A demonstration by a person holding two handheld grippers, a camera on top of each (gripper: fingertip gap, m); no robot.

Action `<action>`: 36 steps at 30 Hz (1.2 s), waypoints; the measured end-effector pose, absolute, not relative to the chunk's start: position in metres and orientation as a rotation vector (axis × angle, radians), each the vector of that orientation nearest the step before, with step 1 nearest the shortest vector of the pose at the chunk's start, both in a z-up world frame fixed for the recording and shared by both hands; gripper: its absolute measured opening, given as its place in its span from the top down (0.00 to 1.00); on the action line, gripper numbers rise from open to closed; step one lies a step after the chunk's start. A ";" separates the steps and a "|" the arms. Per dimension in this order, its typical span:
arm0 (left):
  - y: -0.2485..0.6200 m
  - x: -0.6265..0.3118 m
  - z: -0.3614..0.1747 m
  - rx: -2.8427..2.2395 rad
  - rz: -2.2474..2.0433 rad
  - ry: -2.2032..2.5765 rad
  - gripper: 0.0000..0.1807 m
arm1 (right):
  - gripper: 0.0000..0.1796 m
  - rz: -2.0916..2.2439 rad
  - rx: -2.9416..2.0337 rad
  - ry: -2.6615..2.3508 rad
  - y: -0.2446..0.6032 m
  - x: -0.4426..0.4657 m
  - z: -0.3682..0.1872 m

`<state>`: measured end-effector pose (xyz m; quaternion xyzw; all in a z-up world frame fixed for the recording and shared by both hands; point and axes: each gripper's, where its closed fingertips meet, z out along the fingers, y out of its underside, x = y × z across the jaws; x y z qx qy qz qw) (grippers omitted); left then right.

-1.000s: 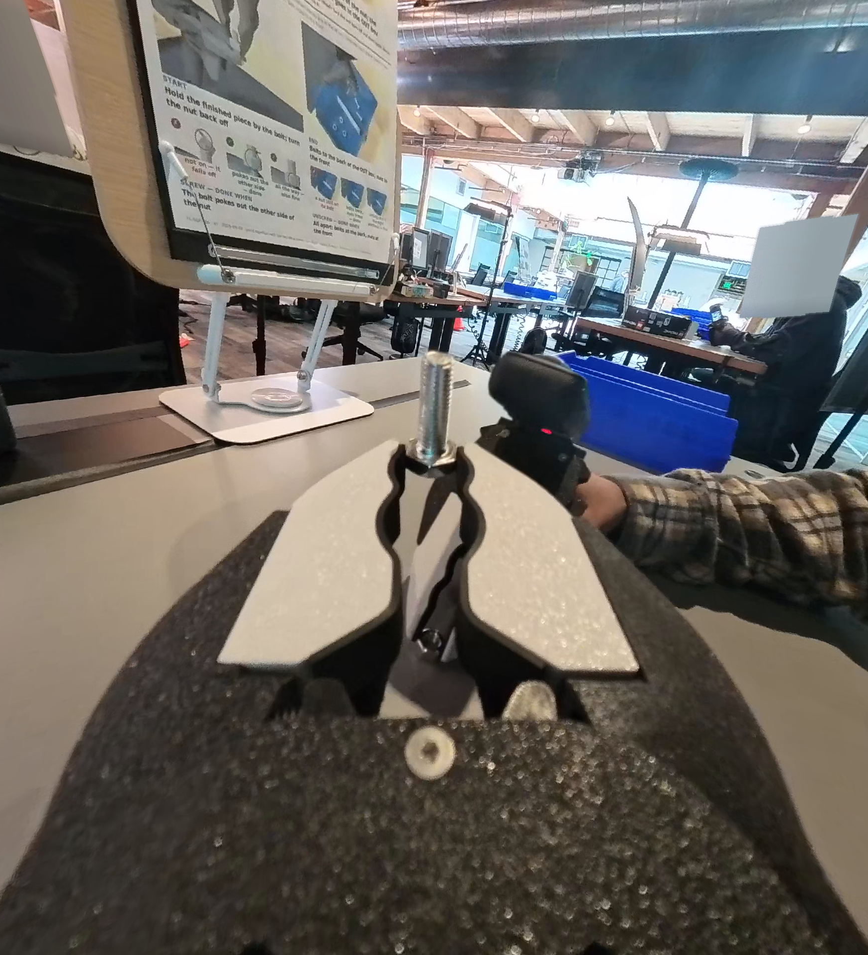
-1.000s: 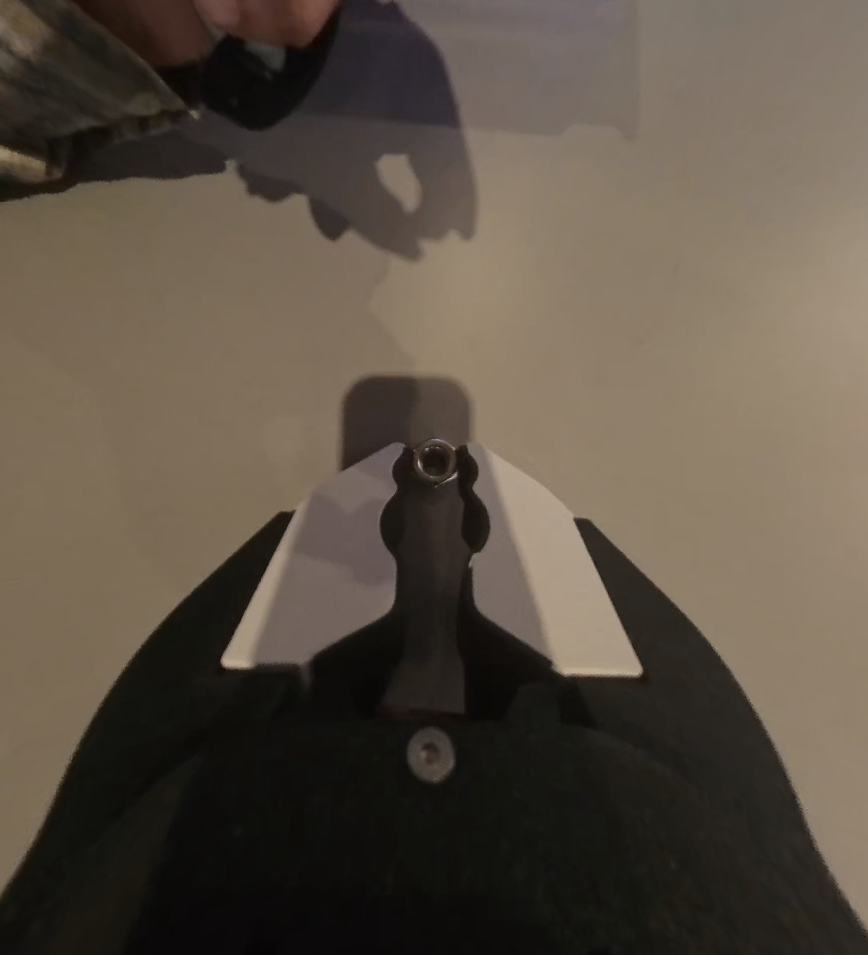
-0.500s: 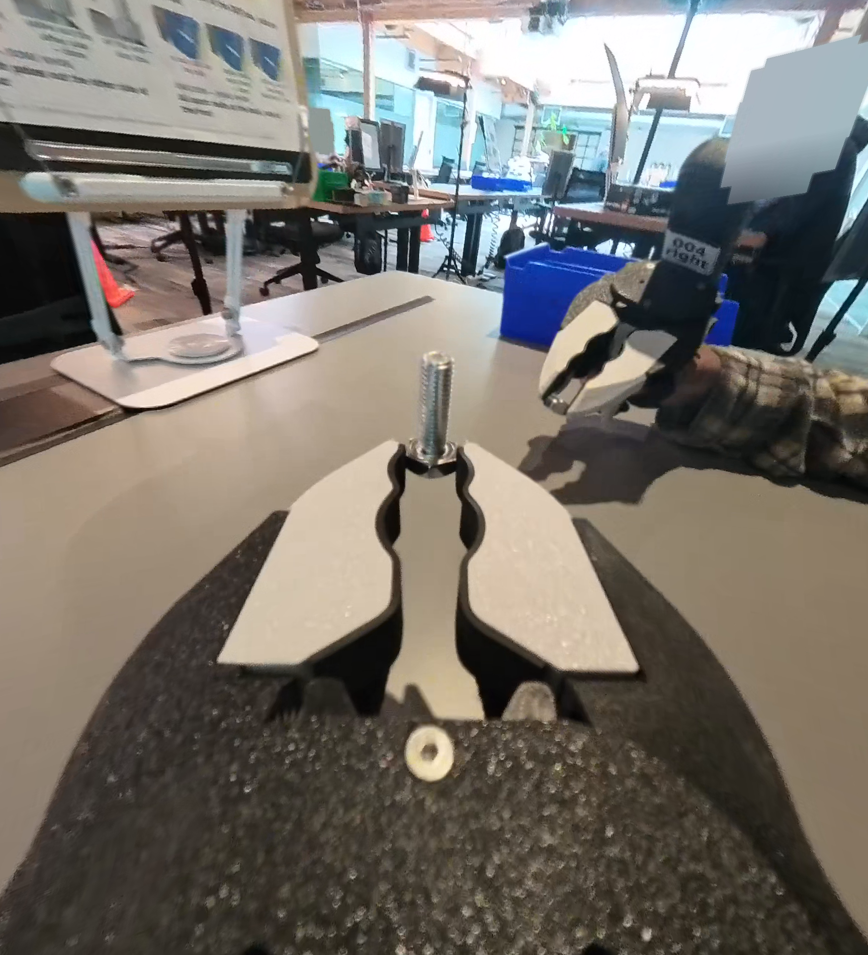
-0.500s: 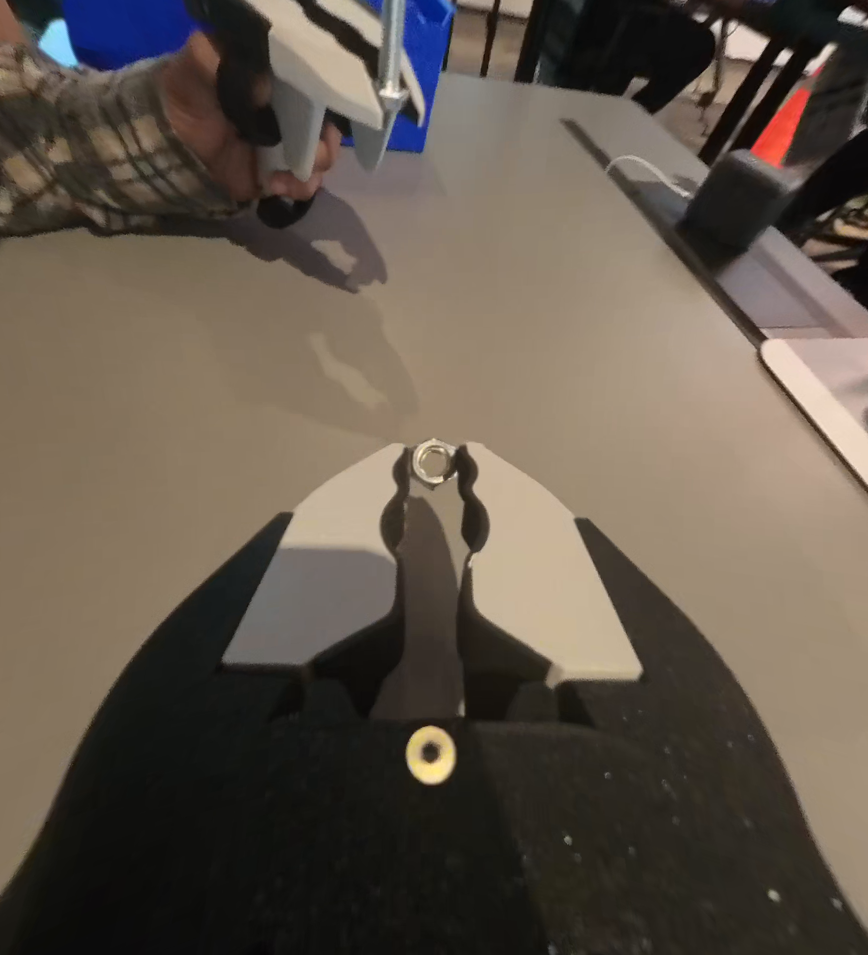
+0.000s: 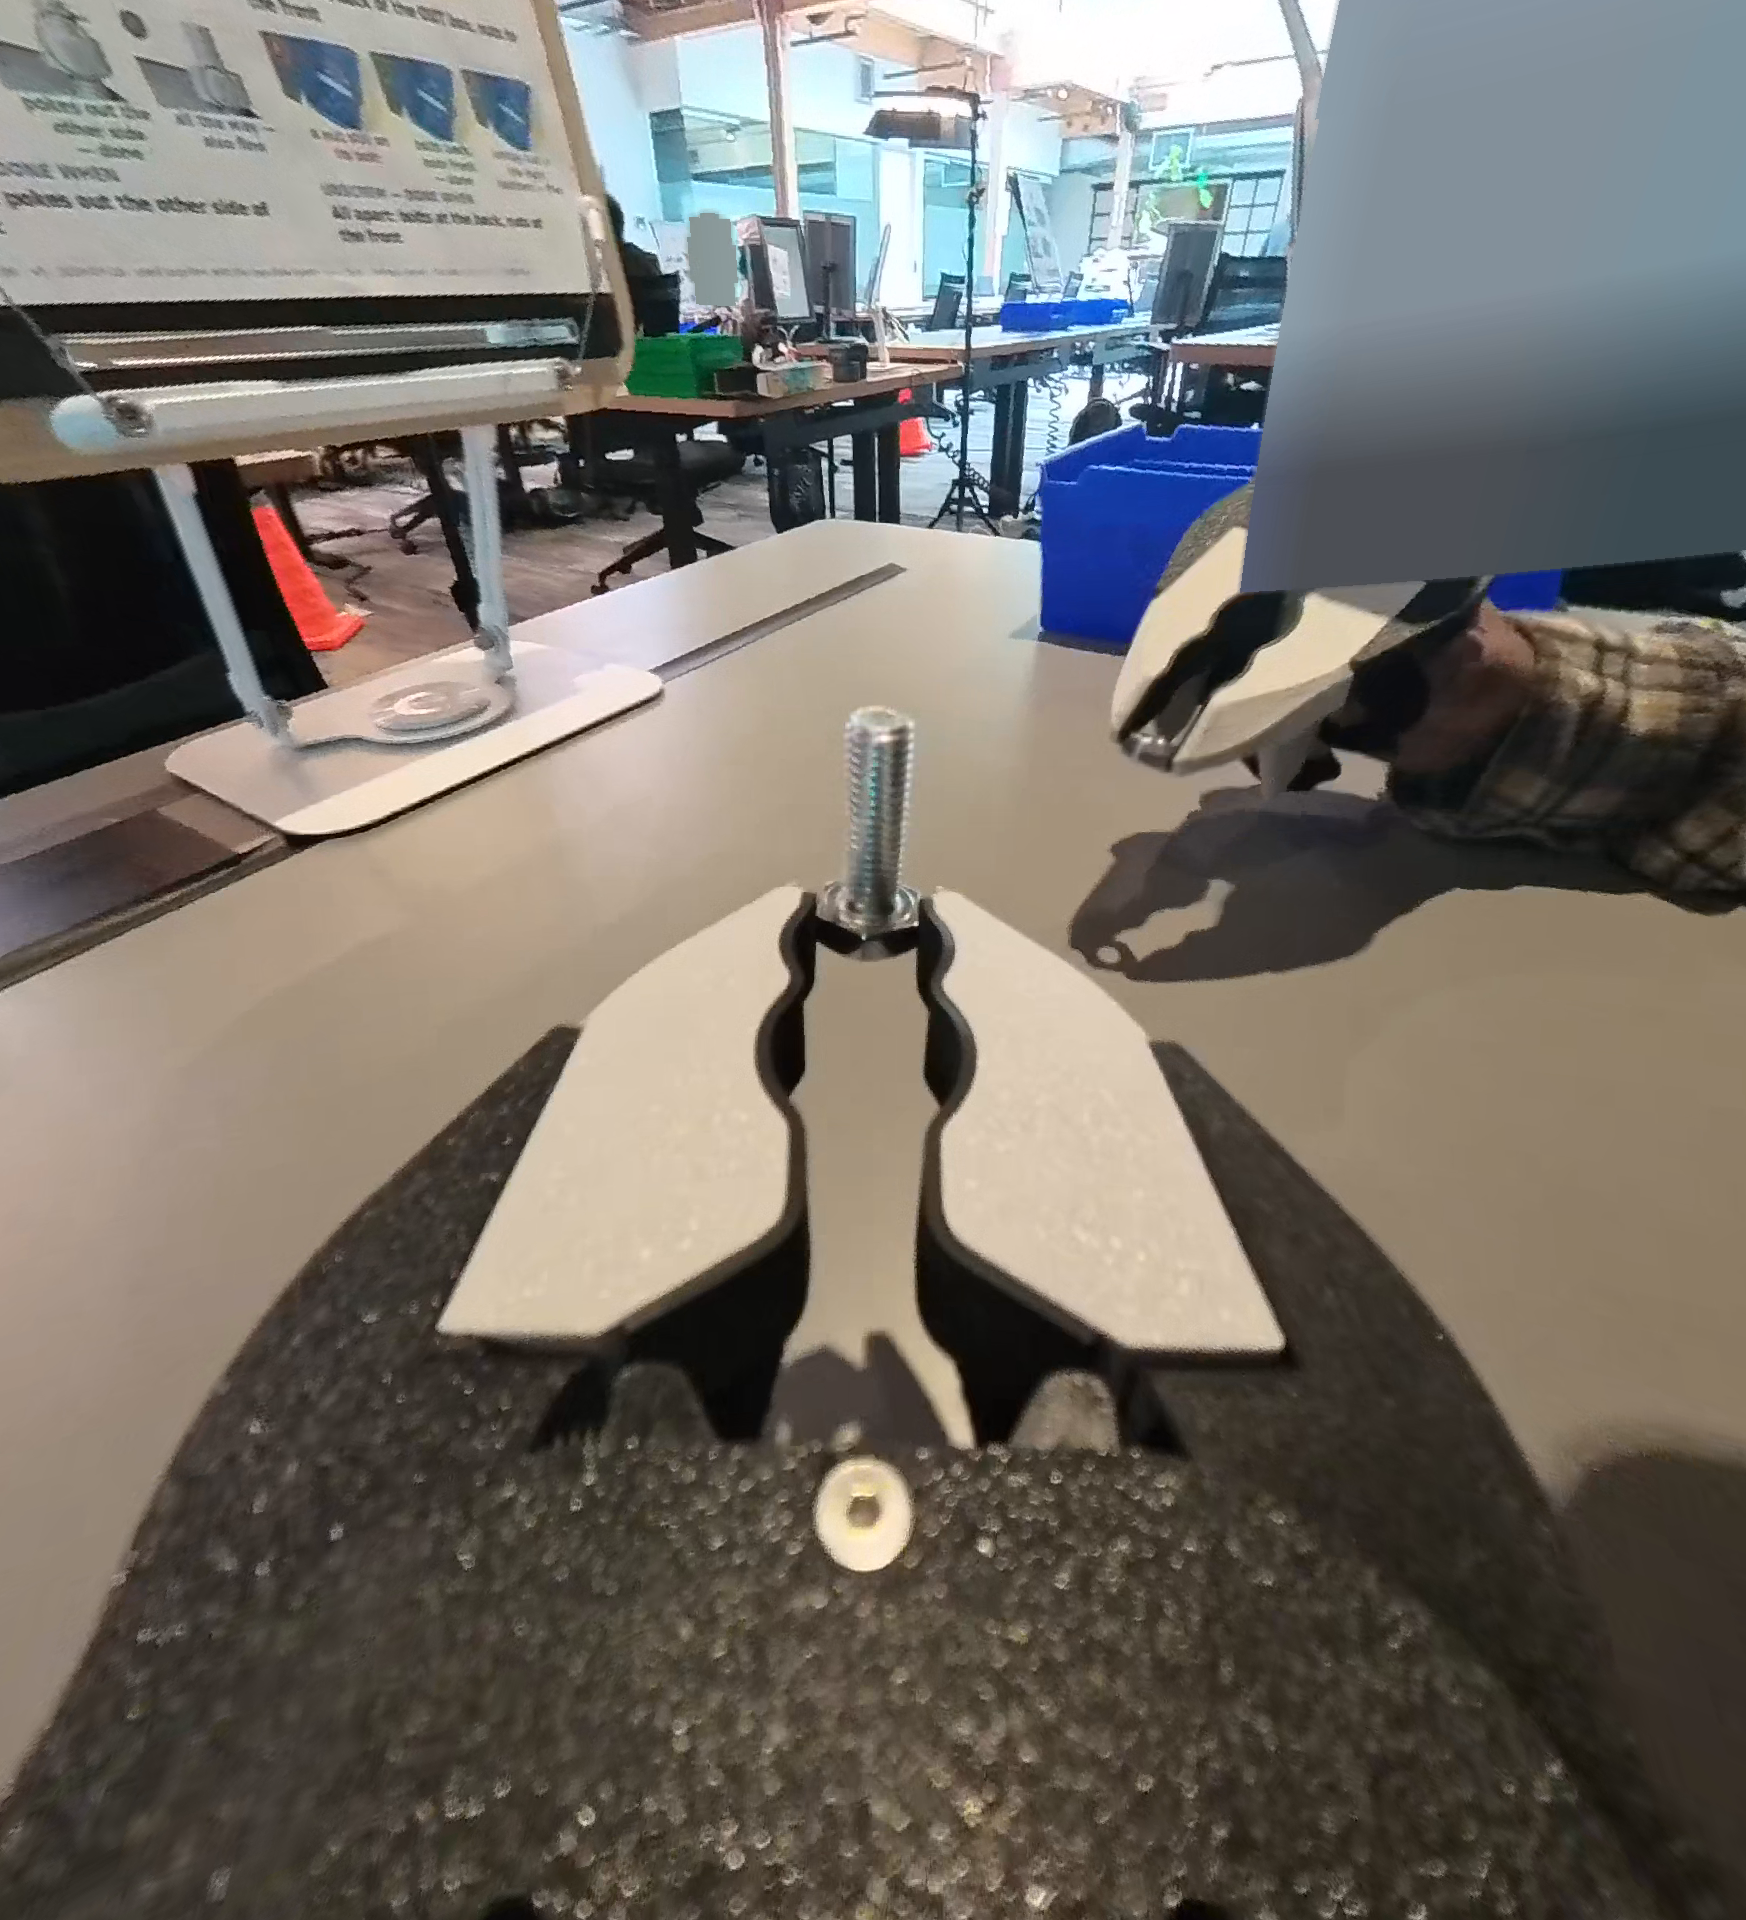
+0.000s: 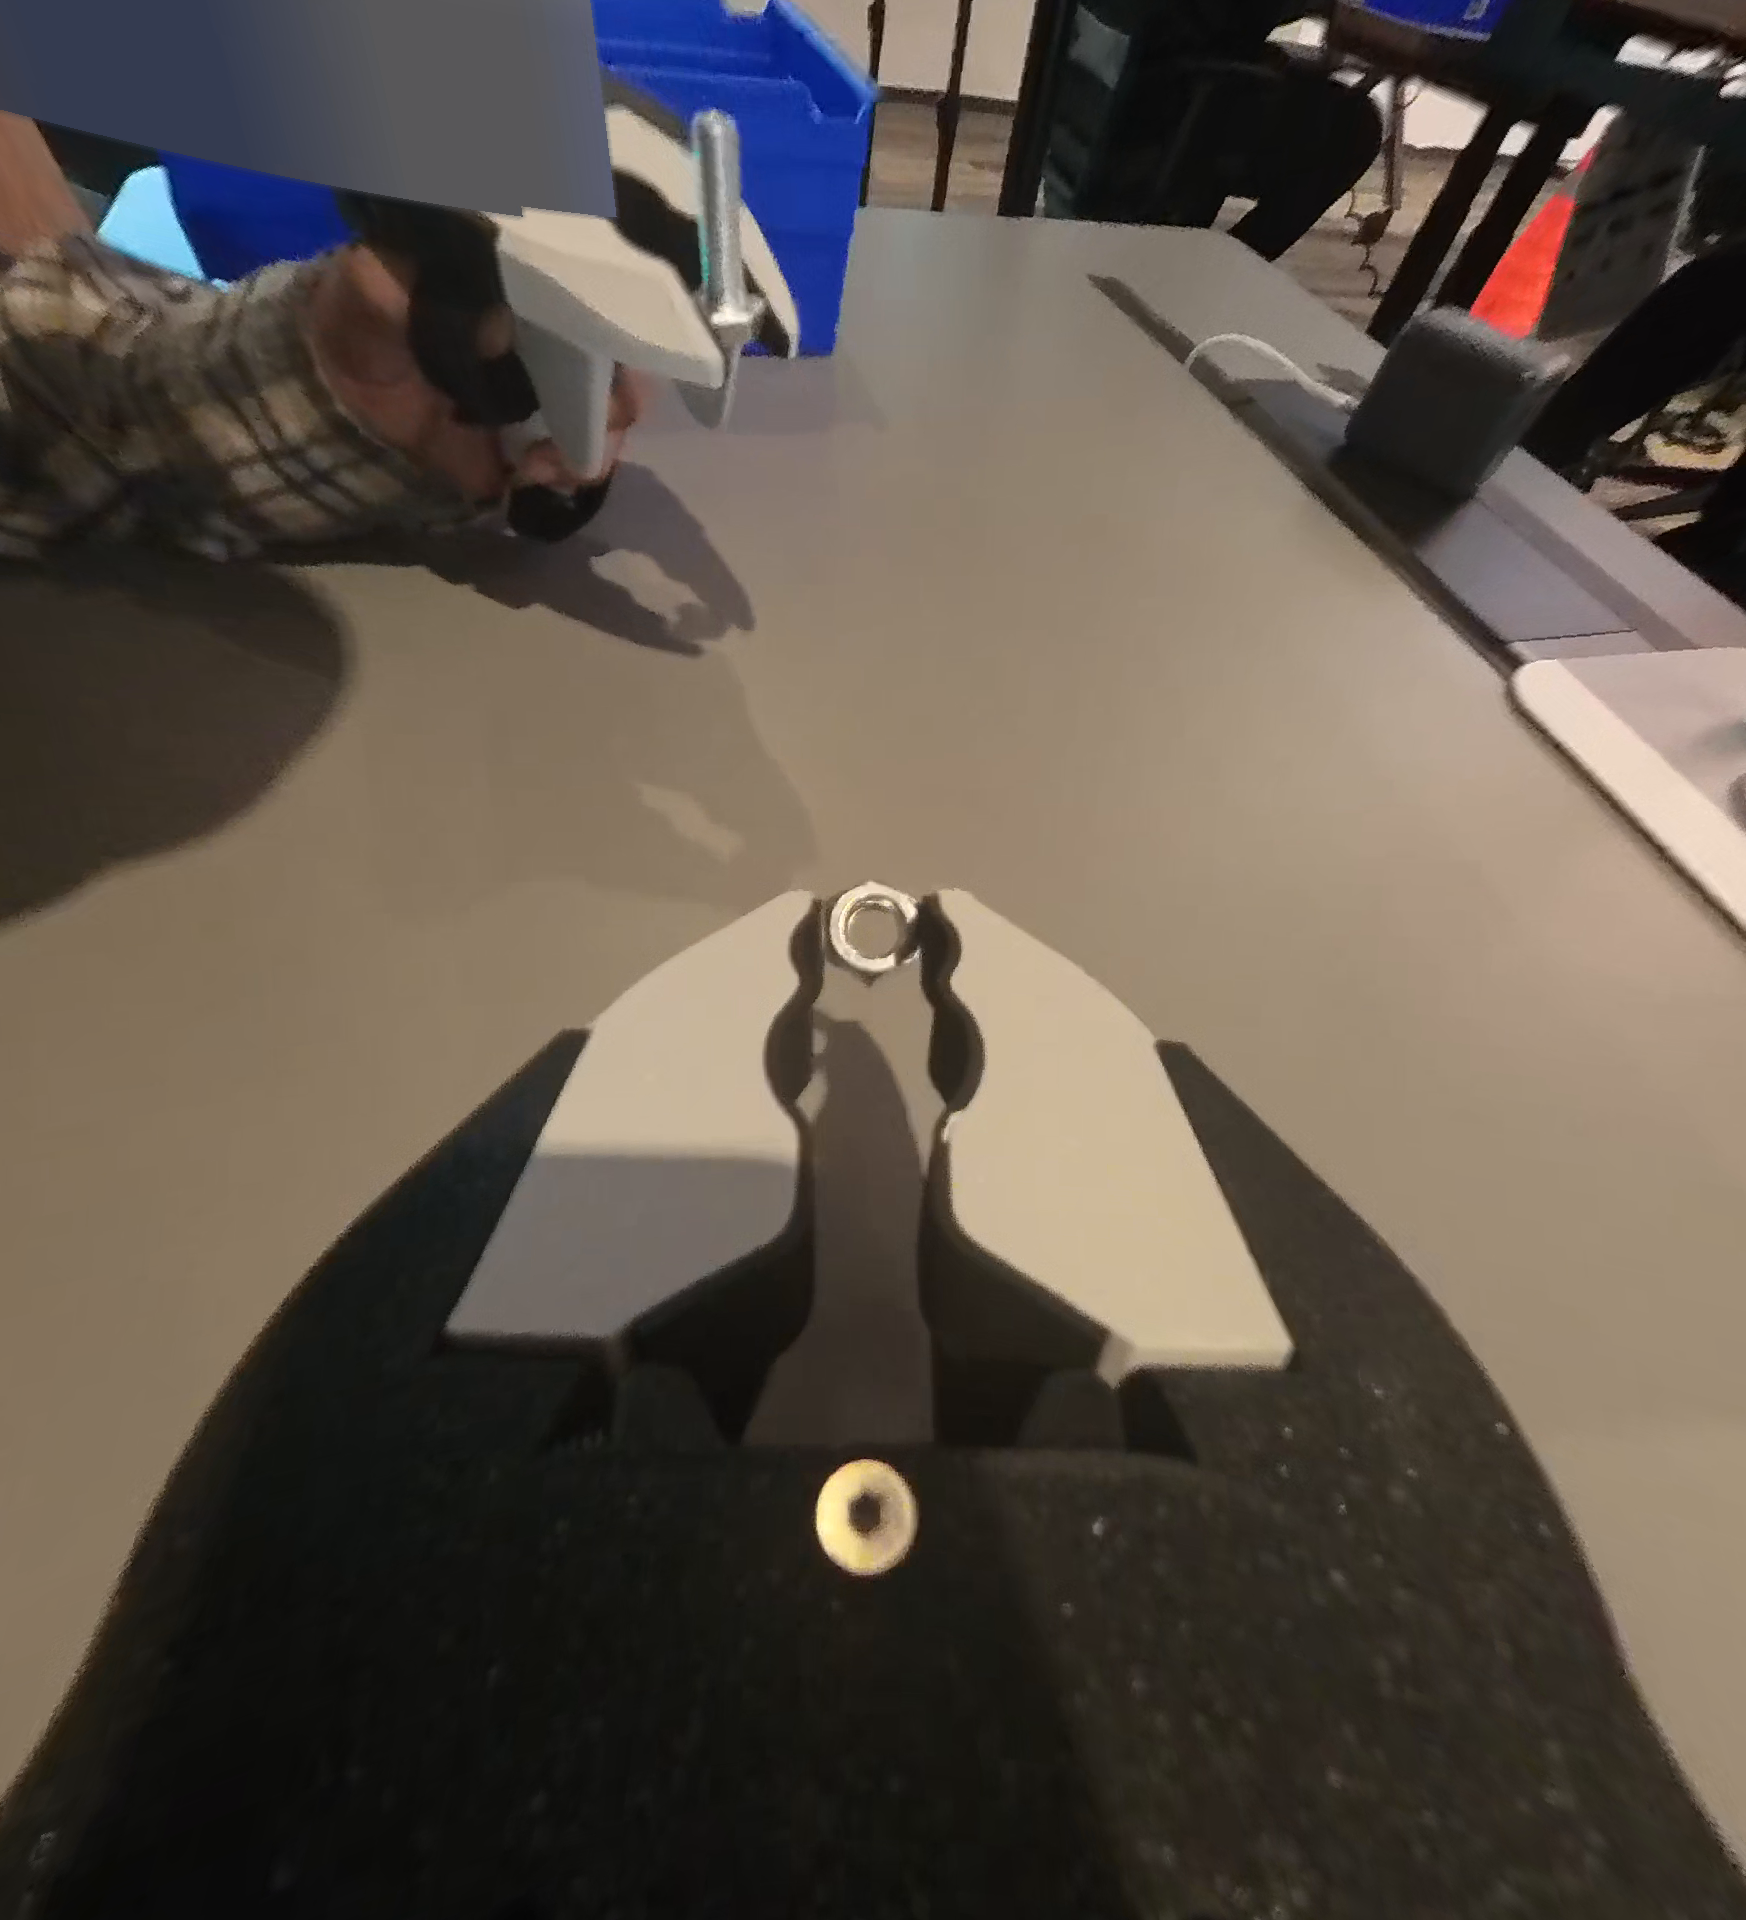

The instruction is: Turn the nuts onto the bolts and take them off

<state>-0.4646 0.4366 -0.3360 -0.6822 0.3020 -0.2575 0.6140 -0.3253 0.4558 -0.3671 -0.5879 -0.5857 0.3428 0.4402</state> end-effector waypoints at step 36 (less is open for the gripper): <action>0.427 -0.433 -0.361 -1.635 -0.408 0.972 0.90 | 0.91 0.790 -1.378 -1.581 0.407 -0.371 -0.319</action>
